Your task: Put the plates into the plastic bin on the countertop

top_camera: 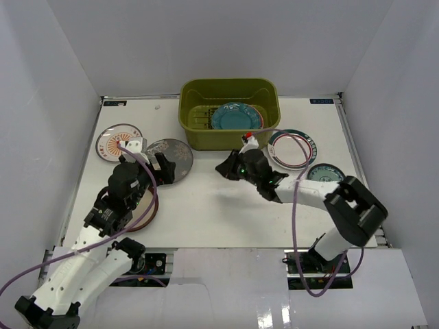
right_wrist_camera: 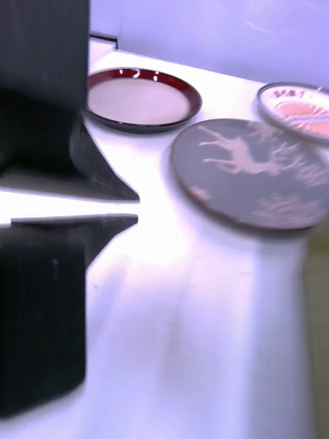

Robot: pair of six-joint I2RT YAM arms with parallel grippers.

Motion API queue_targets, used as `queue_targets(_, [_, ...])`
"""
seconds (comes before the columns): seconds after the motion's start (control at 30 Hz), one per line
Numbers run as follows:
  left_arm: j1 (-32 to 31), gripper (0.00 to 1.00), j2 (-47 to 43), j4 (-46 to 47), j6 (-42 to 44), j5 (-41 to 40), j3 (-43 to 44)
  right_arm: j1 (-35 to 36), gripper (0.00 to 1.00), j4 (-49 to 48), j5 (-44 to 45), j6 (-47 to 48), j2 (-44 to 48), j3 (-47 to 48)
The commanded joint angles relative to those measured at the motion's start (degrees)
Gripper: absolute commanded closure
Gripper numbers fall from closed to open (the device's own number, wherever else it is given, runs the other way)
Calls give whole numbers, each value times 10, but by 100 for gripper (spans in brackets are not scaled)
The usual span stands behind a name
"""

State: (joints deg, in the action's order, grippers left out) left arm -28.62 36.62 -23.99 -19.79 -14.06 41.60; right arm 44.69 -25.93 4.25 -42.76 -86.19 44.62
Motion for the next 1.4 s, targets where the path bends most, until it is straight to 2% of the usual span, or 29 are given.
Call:
queue_targets(0.0, [3,2,-19,3,-5,-22,-10,34,70,-186,58,-153,-64,-10])
queue_targets(0.03, [3,2,-23,3,-6,-25,-10,41,63,-196,63,-166,-83,-2])
queue_targets(0.07, [4,2,-25,3,-6,-26,-12,47,50,-198,71,-176,-123,10])
queue_targets(0.13, [4,2,-30,3,-7,-29,-13,65,45,-205,81,-208,-185,47])
queue_targets(0.3, [6,2,-29,3,-6,-28,-14,84,42,-225,83,-283,-304,121])
queue_targets(0.43, [5,2,-29,3,-6,-27,-14,89,42,-201,102,-319,-383,179])
queue_targets(0.53, [6,2,-28,5,-5,-25,-14,91,50,-184,102,-342,-422,223])
queue_targets(0.63, [7,2,-24,6,-4,-25,-15,91,63,-172,103,-358,-448,252])
queue_targets(0.73, [7,2,-24,7,-3,-29,-15,90,85,-183,98,-368,-447,245])
queue_targets(0.77, [7,2,-28,6,-4,-30,-15,90,91,-211,97,-368,-439,232])
queue_targets(0.8, [7,2,-30,6,-4,-31,-15,92,92,-226,100,-363,-428,198])
queue_targets(1.0, [9,2,-35,6,-4,-36,-14,95,92,-366,92,-279,-259,23])
queue_targets(1.07, [12,2,-40,7,-5,-35,-13,97,92,-366,82,-222,-170,-43])
queue_targets(1.1, [14,2,-46,7,-7,-35,-13,99,92,-344,71,-196,-107,-56])
queue_targets(1.23, [16,2,-47,9,-8,-37,-13,101,92,-244,39,-103,43,-83])
queue_targets(1.37, [19,2,-45,9,-9,-37,-13,95,92,-125,79,19,178,-55])
